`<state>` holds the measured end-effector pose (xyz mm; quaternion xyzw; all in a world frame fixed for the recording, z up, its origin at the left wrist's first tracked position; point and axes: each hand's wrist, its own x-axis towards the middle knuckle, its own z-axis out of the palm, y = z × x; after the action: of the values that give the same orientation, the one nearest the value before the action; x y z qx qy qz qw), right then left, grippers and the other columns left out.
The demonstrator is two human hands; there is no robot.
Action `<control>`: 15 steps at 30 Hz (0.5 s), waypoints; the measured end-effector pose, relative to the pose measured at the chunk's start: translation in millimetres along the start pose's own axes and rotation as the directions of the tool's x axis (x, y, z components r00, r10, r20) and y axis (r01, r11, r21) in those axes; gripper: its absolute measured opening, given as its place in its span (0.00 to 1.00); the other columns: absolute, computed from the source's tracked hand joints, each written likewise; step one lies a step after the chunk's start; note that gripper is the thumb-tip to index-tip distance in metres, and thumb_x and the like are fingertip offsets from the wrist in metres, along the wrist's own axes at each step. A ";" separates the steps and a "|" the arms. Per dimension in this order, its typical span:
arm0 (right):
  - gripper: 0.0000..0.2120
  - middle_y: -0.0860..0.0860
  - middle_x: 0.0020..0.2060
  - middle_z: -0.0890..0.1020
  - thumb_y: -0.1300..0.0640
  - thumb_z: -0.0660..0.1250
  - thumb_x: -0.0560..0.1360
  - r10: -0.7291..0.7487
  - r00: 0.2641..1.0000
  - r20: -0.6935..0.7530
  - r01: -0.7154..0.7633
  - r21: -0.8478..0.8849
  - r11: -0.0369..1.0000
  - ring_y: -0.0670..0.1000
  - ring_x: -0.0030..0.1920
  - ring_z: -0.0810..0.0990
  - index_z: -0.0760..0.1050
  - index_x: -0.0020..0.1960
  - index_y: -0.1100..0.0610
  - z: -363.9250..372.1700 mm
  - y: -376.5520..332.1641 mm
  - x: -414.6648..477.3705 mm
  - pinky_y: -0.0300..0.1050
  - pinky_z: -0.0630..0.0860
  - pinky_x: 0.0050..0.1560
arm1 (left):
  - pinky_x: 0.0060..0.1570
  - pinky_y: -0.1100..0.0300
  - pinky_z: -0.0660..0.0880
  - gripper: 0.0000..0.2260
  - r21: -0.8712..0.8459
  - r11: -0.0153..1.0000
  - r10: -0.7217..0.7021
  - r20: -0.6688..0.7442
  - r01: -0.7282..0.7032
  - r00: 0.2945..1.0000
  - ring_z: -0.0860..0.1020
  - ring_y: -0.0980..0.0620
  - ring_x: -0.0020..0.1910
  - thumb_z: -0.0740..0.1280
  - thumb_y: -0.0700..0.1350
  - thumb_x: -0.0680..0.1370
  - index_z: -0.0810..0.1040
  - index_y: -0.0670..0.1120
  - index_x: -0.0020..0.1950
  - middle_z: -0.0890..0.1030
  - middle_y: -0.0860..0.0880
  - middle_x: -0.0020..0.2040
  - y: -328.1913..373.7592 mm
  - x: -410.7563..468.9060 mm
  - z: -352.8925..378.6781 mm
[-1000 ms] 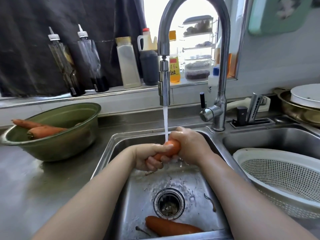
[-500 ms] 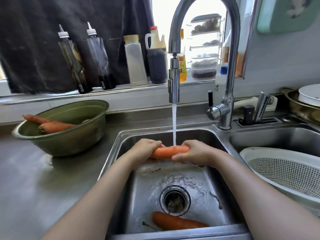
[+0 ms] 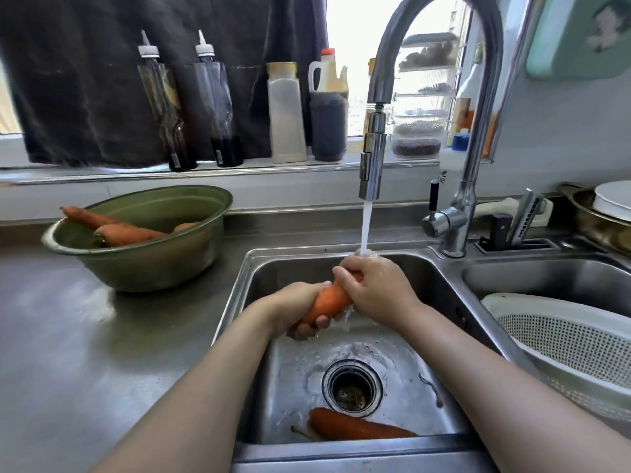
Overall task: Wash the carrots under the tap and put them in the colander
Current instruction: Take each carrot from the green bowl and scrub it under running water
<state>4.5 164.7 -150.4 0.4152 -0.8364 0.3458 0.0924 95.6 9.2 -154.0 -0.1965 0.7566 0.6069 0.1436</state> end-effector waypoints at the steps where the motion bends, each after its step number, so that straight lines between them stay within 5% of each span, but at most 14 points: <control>1: 0.14 0.49 0.42 0.80 0.46 0.63 0.82 -0.005 1.000 -0.017 0.004 -0.070 0.998 0.53 0.47 0.79 0.80 0.42 0.49 -0.7 -2.1 0.2 0.49 0.74 0.48 | 0.23 0.65 0.62 0.29 0.045 0.999 0.022 -0.013 -0.021 1.000 0.66 0.53 0.22 0.52 0.64 0.85 0.82 0.45 0.45 0.74 0.48 0.30 -0.7 2.1 2.0; 4: 0.19 0.52 0.42 0.82 0.46 0.57 0.85 0.136 0.990 0.029 -0.130 -0.161 0.978 0.55 0.47 0.80 0.75 0.38 0.48 -4.6 -4.6 1.9 0.49 0.72 0.45 | 0.33 0.58 0.72 0.28 0.342 0.932 0.177 -0.148 -0.117 0.973 0.74 0.50 0.27 0.50 0.61 0.86 0.82 0.45 0.47 0.81 0.48 0.34 8.6 5.2 16.2; 6: 0.18 0.55 0.45 0.84 0.49 0.58 0.85 0.329 0.942 0.065 -0.324 -0.079 0.943 0.57 0.46 0.80 0.78 0.40 0.52 -7.1 -2.4 6.9 0.48 0.72 0.45 | 0.40 0.54 0.74 0.23 0.586 0.793 0.334 -0.186 -0.169 0.924 0.79 0.50 0.34 0.52 0.63 0.84 0.80 0.51 0.46 0.83 0.53 0.38 13.4 4.8 22.5; 8: 0.13 0.55 0.45 0.85 0.54 0.62 0.81 0.477 0.871 0.120 -0.481 0.011 0.876 0.57 0.46 0.80 0.82 0.43 0.56 -5.7 2.7 14.0 0.48 0.75 0.45 | 0.44 0.55 0.75 0.17 0.750 0.638 0.416 -0.146 -0.173 0.898 0.81 0.54 0.41 0.61 0.65 0.80 0.80 0.55 0.49 0.83 0.57 0.40 15.9 1.6 22.3; 11: 0.14 0.53 0.43 0.83 0.48 0.63 0.82 0.465 0.866 0.187 -0.484 0.073 0.872 0.54 0.42 0.81 0.81 0.44 0.54 -6.9 2.6 18.3 0.45 0.72 0.39 | 0.48 0.56 0.72 0.16 0.884 0.459 0.440 -0.139 -0.090 0.887 0.81 0.50 0.50 0.73 0.61 0.73 0.79 0.57 0.56 0.82 0.55 0.48 16.9 1.0 18.9; 13: 0.13 0.48 0.43 0.82 0.41 0.65 0.81 0.322 0.889 0.324 -0.359 0.059 0.932 0.48 0.43 0.81 0.81 0.49 0.49 -9.2 2.0 16.7 0.43 0.73 0.41 | 0.44 0.56 0.73 0.13 0.873 0.488 0.407 -0.221 -0.006 0.887 0.81 0.50 0.46 0.74 0.60 0.71 0.81 0.55 0.49 0.83 0.54 0.44 15.2 3.5 12.1; 15: 0.13 0.44 0.47 0.82 0.41 0.75 0.75 0.168 0.868 0.466 -0.181 -0.017 0.983 0.45 0.47 0.81 0.80 0.54 0.46 -16.8 -1.8 14.3 0.42 0.75 0.48 | 0.37 0.58 0.74 0.11 0.774 0.633 0.287 -0.246 0.009 0.926 0.82 0.51 0.39 0.75 0.58 0.69 0.81 0.52 0.42 0.83 0.52 0.38 10.5 5.0 2.6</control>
<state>-5.5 166.0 -130.7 0.4100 -0.8632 0.2543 -0.1484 86.2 13.2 -147.8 -0.1611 0.9669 0.1958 0.0296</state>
